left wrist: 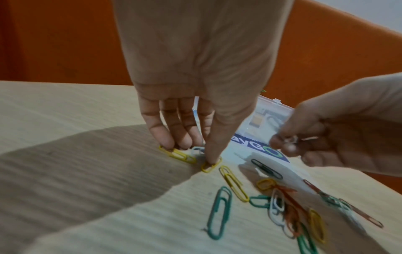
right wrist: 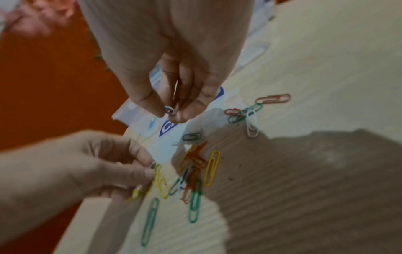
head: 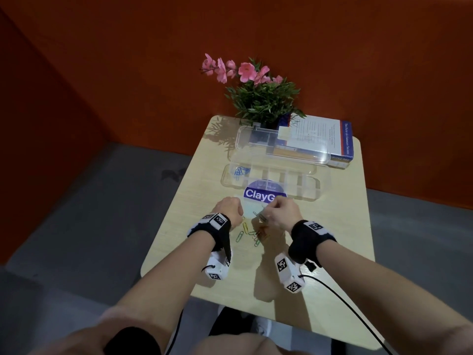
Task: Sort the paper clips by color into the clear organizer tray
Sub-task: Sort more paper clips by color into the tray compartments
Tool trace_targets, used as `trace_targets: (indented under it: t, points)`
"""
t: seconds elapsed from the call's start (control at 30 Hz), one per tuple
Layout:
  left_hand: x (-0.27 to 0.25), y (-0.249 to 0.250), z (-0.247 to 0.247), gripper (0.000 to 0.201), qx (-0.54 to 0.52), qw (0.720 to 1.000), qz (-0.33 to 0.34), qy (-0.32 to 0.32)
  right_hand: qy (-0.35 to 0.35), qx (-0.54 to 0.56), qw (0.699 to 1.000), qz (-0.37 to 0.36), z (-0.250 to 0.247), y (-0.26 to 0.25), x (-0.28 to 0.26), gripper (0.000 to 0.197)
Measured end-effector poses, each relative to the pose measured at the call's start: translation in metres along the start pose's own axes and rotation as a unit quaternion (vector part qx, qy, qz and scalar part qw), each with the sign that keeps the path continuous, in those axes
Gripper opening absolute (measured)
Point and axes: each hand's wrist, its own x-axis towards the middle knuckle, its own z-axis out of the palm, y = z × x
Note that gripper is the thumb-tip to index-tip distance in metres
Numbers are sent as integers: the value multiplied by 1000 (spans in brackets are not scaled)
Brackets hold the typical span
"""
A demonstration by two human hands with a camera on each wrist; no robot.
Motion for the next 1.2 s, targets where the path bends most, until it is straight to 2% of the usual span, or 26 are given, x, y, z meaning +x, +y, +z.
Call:
trace_targets:
  t: [0.07, 0.17, 0.27, 0.37, 0.43, 0.47, 0.53, 0.6, 0.63, 0.67, 0.73, 0.8, 0.93, 1.1, 1.2]
  points:
    - [0, -1, 0, 15, -2, 1000, 5, 6, -28, 119, 991, 54, -8, 7, -2, 16]
    - [-3, -1, -1, 21, -11, 1000, 21, 14, -72, 257, 959, 95, -19, 17, -11, 19]
    - [-7, 1, -6, 21, -28, 999, 35, 29, -99, 336, 929, 119, -23, 22, -18, 36]
    - [-8, 1, -7, 22, -45, 996, 53, 46, -115, 393, 896, 170, -25, 19, -24, 21]
    - [-12, 3, -6, 18, -65, 995, 58, 44, -111, 395, 892, 191, -28, 16, -27, 23]
    - [-13, 6, -4, 15, -77, 995, 55, 41, -91, 372, 904, 190, -30, 15, -26, 24]
    - [-16, 10, 0, 12, -97, 994, 42, 23, -43, 273, 947, 162, -34, 18, -20, 19]
    - [-19, 16, 5, 21, -115, 993, 23, -13, -44, 105, 989, 91, -40, 22, -17, 16]
    - [-21, 18, 8, 24, -112, 993, 18, -30, -62, 6, 997, 49, -42, 24, -18, 12]
    - [-23, 21, 11, 24, -96, 994, 18, -40, -86, -83, 993, 9, -44, 26, -21, 9]
    - [-27, 24, 17, 19, -33, 998, 32, -39, -122, -224, 966, -34, -45, 30, -29, 10]
    - [-30, 24, 21, 21, 17, 998, 46, -33, -127, -311, 940, -56, -45, 37, -32, 15]
    - [-31, 25, 24, 20, 6, 998, 48, -34, -137, -377, 913, -75, -43, 36, -31, 14]
    - [-30, 31, 23, 19, -27, 998, 39, -43, -183, -426, 884, -50, -41, 27, -29, 2]
    - [-30, 31, 23, 19, -38, 997, 40, -49, -196, -432, 880, -31, -40, 26, -26, 4]
